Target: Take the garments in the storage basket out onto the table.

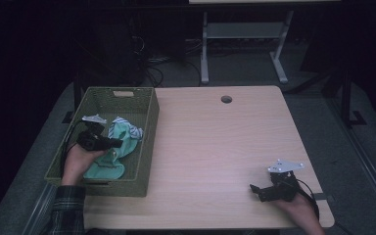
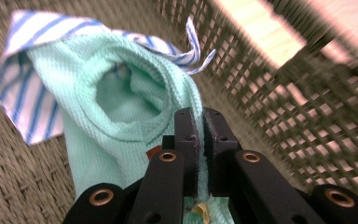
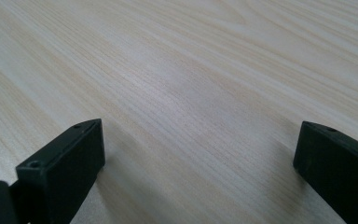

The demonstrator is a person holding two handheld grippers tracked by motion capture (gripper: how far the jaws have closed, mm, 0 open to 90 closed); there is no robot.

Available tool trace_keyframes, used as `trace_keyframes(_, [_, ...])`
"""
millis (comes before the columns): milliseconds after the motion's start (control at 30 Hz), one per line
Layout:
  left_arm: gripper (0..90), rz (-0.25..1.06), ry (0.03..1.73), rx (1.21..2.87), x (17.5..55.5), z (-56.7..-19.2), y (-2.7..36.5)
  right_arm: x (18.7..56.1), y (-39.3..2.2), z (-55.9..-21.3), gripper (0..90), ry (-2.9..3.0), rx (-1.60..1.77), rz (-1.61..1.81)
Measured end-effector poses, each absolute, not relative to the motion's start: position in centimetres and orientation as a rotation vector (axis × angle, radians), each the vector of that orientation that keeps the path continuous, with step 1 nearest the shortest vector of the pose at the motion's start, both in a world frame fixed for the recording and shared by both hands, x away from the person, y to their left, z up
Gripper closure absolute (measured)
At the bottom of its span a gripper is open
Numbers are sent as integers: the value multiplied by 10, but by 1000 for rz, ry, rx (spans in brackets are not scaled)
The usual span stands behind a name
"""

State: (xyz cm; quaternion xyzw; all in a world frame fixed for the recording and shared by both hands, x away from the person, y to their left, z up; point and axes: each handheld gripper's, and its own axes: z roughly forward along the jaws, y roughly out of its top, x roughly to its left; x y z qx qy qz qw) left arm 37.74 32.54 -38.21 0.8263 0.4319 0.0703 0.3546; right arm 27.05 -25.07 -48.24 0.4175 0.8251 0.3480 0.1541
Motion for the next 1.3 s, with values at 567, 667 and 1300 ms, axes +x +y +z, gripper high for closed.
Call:
trace_keyframes(567, [854,281,1006,1952,363,-338,336,270,-251,-482,15,2365,1197,997])
trace_keyframes(667, [854,292,993,1936,361,-334,336,271,-251,-482,15,2364,1198,997])
trace_keyframes(1300, [856,347,928,1836,357,-296,341,271,-251,-482,15,2364,1198,996])
